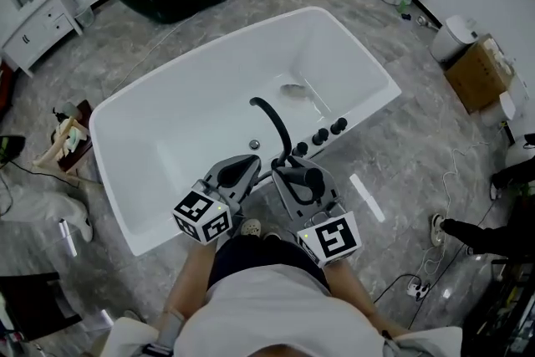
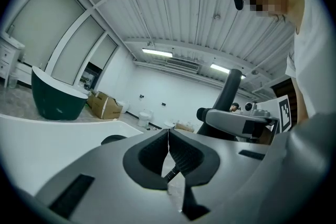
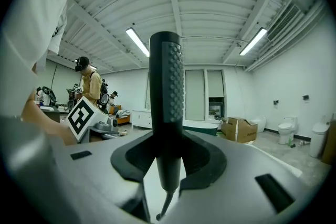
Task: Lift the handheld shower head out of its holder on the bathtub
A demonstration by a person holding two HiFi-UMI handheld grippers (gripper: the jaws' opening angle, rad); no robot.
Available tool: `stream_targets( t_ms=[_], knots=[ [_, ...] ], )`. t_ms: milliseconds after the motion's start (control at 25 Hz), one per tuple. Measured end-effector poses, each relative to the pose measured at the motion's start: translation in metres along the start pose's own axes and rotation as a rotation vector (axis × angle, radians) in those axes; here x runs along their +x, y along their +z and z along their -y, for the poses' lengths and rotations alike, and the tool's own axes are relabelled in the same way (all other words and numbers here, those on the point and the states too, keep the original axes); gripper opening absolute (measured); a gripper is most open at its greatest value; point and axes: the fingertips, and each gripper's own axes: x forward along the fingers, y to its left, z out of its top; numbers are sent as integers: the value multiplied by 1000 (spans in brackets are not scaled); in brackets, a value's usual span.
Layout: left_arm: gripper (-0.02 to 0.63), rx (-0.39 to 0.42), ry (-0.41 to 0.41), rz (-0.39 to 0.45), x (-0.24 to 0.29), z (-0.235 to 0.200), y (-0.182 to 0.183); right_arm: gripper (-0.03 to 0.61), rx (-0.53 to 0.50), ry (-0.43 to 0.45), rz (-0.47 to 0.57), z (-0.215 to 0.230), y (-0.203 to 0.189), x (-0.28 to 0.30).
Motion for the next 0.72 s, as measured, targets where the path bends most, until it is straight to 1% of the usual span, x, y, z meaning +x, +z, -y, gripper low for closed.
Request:
stream_targets(
  t_ms=[120, 360, 520, 720],
  knots=[
    [12, 7, -46, -7, 11, 13, -4, 133, 1, -35, 9, 8, 3, -15],
    [12, -1, -147, -12, 37, 42, -4, 132, 56, -117, 25, 32, 7, -47],
    [11, 1, -201, -23, 50, 58, -5, 132, 92, -179, 48, 48, 12, -66],
    [11, 2, -259, -40, 64, 73, -6, 133, 110, -255, 78, 66, 21, -87]
  ],
)
